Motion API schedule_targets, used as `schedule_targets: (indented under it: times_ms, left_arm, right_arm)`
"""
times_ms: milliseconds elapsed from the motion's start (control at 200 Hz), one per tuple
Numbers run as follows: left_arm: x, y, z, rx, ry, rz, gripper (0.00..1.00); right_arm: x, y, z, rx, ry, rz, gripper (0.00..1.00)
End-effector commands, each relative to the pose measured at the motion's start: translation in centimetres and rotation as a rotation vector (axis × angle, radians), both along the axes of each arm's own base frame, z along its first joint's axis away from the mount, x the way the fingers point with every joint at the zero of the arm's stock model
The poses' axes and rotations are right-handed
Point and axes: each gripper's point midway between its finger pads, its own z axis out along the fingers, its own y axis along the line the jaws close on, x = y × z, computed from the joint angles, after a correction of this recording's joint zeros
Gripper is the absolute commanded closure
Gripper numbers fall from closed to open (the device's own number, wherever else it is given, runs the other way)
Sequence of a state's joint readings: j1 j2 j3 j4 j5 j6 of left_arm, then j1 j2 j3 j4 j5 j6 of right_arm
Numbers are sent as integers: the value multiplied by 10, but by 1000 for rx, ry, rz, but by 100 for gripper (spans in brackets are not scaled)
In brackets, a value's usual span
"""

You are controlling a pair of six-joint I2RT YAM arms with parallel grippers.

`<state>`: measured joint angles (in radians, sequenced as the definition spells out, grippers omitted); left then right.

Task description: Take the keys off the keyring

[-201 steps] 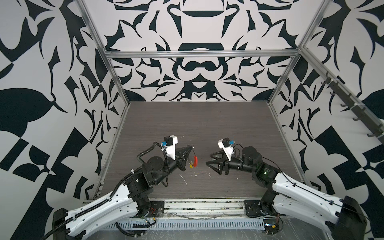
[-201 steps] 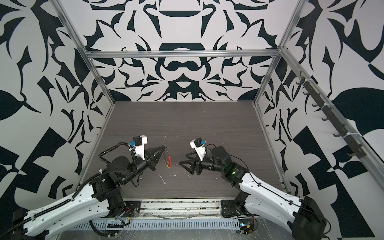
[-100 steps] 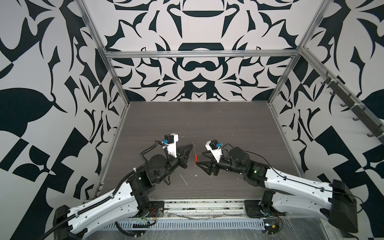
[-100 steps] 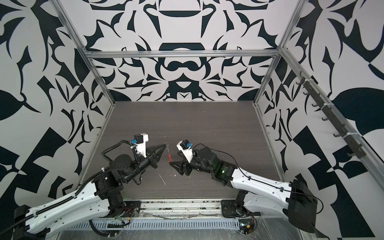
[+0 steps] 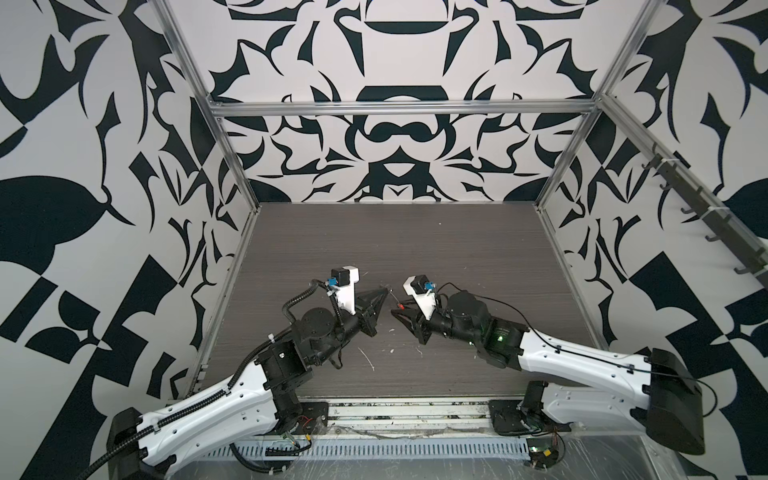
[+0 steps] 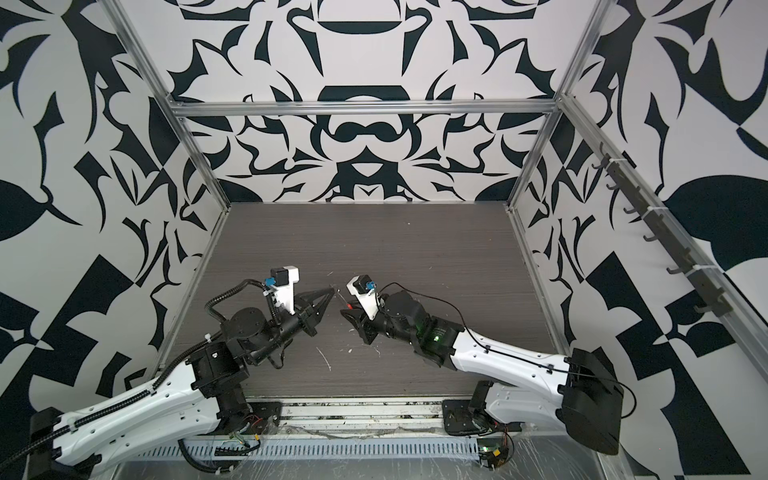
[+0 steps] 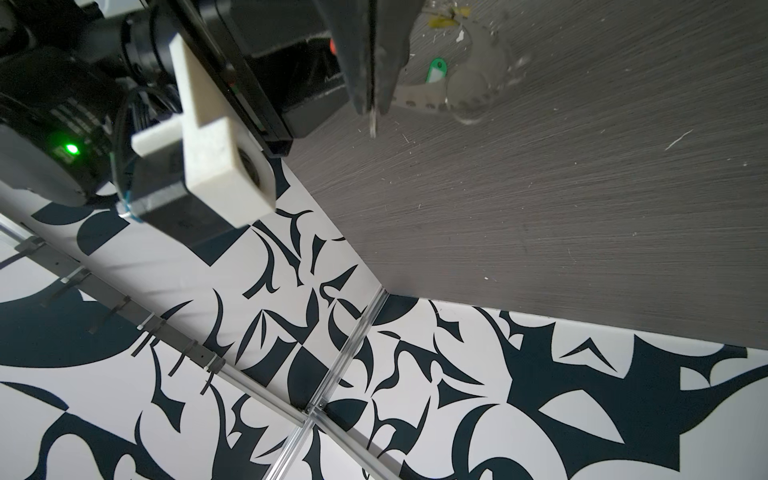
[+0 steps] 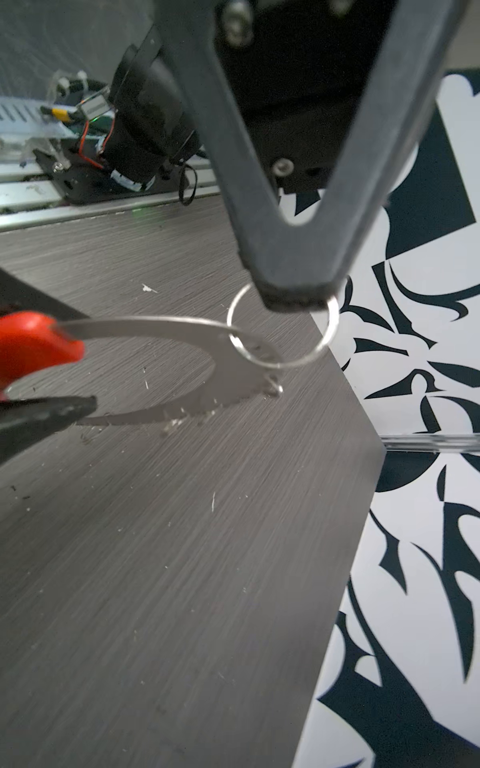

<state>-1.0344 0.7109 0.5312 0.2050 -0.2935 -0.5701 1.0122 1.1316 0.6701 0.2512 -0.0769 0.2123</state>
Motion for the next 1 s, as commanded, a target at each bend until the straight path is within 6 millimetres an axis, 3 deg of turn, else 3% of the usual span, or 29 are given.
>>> schedule_targets:
  times_ms: [0, 225, 390, 535, 630, 790, 995]
  left_arm:
    - [-4, -1, 30, -84, -33, -23, 100]
    - [-8, -1, 29, -82, -31, -40, 100]
    - [-10, 1, 27, -74, -25, -46, 100]
    - [-13, 4, 19, -47, -19, -51, 66]
    - [-15, 9, 14, -26, -15, -47, 53]
    - [-19, 17, 3, 12, -10, -44, 41]
    - [-28, 8, -18, 76, 29, -117, 35]
  right_arm:
    - [5, 4, 28, 55, -46, -19, 78]
    - [8, 0, 24, 40, -44, -42, 100]
    - [9, -3, 27, 37, -43, -57, 100]
    - [14, -9, 28, 12, 4, -83, 100]
    - [20, -15, 27, -5, 67, -99, 100]
    - [27, -24, 26, -37, 130, -117, 100]
    - [31, -32, 40, -35, 188, -77, 100]
